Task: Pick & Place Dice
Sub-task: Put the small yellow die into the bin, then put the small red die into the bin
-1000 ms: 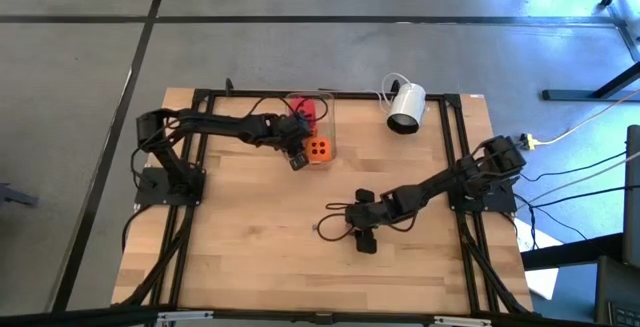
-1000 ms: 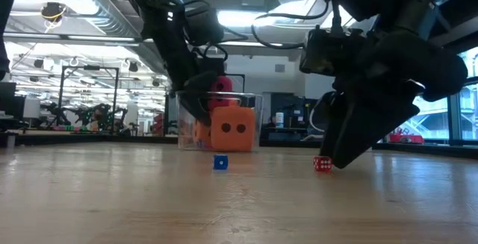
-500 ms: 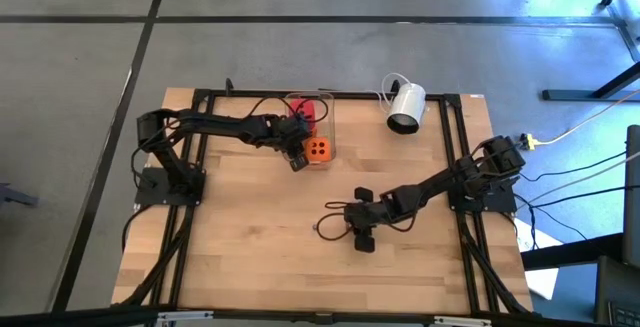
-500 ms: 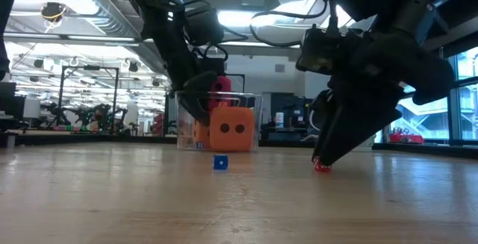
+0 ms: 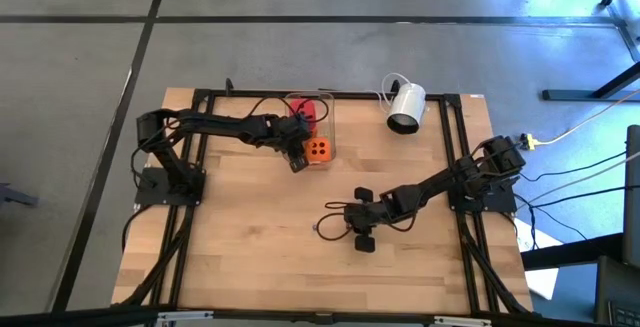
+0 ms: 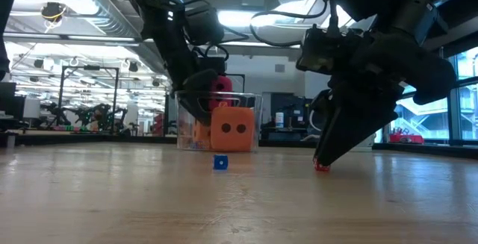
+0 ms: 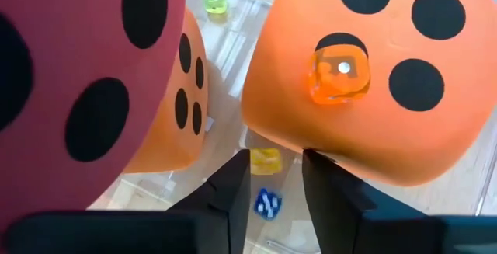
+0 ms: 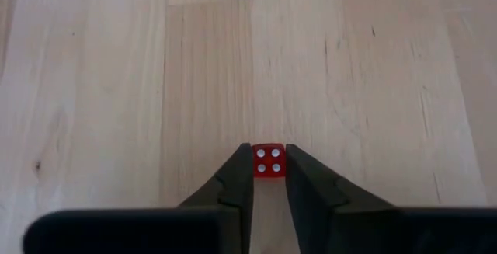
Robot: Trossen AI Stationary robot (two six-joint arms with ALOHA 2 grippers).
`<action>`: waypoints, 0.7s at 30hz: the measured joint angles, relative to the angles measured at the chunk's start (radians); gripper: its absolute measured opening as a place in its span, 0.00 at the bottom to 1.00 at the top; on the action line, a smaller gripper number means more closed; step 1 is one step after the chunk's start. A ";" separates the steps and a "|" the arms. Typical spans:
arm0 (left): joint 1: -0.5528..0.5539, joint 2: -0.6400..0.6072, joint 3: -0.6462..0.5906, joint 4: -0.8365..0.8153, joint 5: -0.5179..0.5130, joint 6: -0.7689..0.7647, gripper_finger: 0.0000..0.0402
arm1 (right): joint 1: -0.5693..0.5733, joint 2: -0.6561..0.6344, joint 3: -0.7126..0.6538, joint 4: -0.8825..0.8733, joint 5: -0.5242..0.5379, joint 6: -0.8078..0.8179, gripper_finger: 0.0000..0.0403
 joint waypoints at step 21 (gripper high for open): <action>-0.017 -0.269 0.001 0.010 -0.010 -0.015 0.33 | -0.125 -0.259 0.003 -0.054 0.062 -0.020 0.13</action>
